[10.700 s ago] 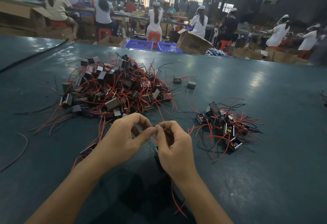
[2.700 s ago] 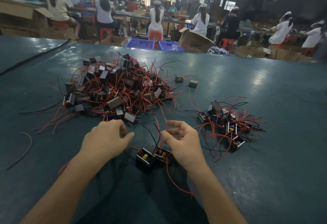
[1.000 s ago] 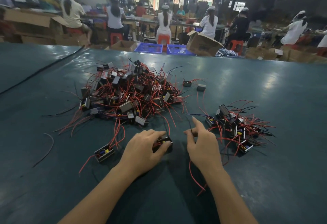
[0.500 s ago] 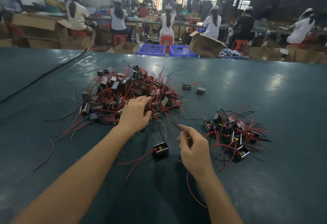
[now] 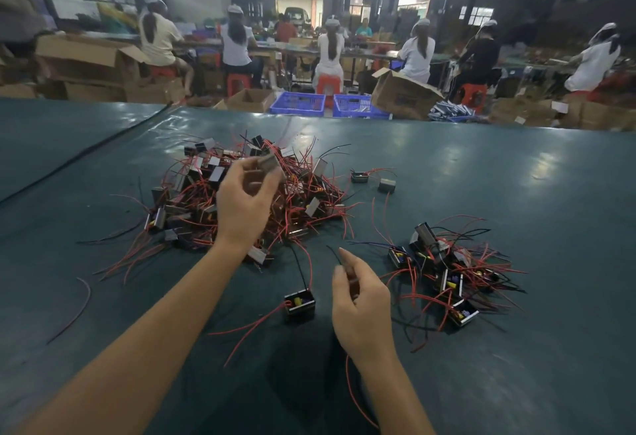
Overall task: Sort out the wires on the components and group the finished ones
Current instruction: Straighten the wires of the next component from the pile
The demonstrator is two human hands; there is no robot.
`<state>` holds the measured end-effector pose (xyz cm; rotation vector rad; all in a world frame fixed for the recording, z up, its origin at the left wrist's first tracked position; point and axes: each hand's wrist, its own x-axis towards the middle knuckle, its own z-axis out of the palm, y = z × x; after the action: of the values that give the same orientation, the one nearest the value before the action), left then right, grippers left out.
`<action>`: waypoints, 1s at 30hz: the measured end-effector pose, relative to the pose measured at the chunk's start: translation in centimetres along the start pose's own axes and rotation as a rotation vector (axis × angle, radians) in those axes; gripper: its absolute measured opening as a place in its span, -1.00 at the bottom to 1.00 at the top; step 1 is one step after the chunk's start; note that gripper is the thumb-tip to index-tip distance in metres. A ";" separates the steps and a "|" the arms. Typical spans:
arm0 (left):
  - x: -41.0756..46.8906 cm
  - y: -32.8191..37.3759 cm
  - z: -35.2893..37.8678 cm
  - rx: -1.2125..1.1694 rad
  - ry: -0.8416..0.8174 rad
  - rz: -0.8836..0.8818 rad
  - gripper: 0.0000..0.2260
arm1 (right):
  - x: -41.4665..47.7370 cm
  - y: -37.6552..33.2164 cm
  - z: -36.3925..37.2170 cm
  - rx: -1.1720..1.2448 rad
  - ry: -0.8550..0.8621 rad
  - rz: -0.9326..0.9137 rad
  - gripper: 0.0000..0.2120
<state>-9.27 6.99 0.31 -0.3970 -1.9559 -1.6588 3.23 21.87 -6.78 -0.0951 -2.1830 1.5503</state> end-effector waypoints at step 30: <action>-12.9 -0.5 -0.6 -0.121 -0.350 -0.243 -0.78 | -0.1 -0.9 0.7 0.282 0.094 0.070 -0.85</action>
<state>1.04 7.84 -7.39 -0.5446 -2.2349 -1.9778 3.22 20.93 -6.14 -0.1529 -1.8874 1.8381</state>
